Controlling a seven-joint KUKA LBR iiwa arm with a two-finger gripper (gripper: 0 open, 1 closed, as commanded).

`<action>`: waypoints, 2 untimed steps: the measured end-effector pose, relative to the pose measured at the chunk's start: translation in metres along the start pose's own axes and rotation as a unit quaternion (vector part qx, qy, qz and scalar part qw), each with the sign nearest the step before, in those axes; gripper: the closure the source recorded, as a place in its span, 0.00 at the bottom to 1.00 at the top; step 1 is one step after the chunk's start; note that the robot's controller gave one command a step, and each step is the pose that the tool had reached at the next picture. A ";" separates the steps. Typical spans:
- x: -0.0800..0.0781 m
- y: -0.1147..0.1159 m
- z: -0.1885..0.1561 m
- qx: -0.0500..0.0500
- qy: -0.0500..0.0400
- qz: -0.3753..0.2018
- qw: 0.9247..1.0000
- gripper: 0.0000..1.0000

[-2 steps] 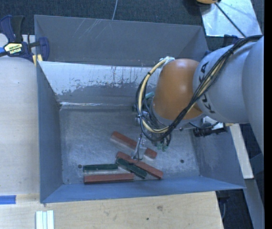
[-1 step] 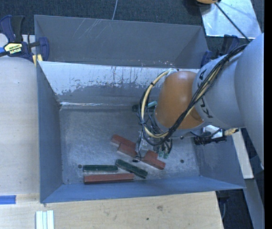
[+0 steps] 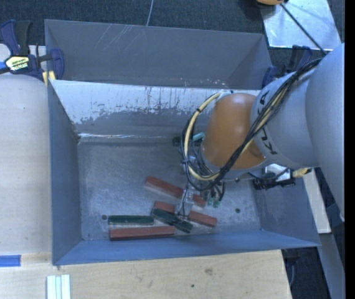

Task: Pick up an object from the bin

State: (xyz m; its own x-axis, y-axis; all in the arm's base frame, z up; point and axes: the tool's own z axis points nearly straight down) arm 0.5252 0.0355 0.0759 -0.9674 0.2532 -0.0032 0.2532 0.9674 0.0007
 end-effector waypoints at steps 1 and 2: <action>0.000 0.000 0.000 0.000 -0.001 0.000 1.000 1.00; 0.000 0.000 0.000 0.000 -0.001 0.000 1.000 1.00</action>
Offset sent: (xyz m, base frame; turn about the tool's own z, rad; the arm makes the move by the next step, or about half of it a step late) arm 0.0000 0.0000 0.0000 0.0000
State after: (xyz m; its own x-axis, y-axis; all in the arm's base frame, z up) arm 0.5256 0.0357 0.0763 -0.9675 0.2528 -0.0045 0.2528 0.9675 0.0013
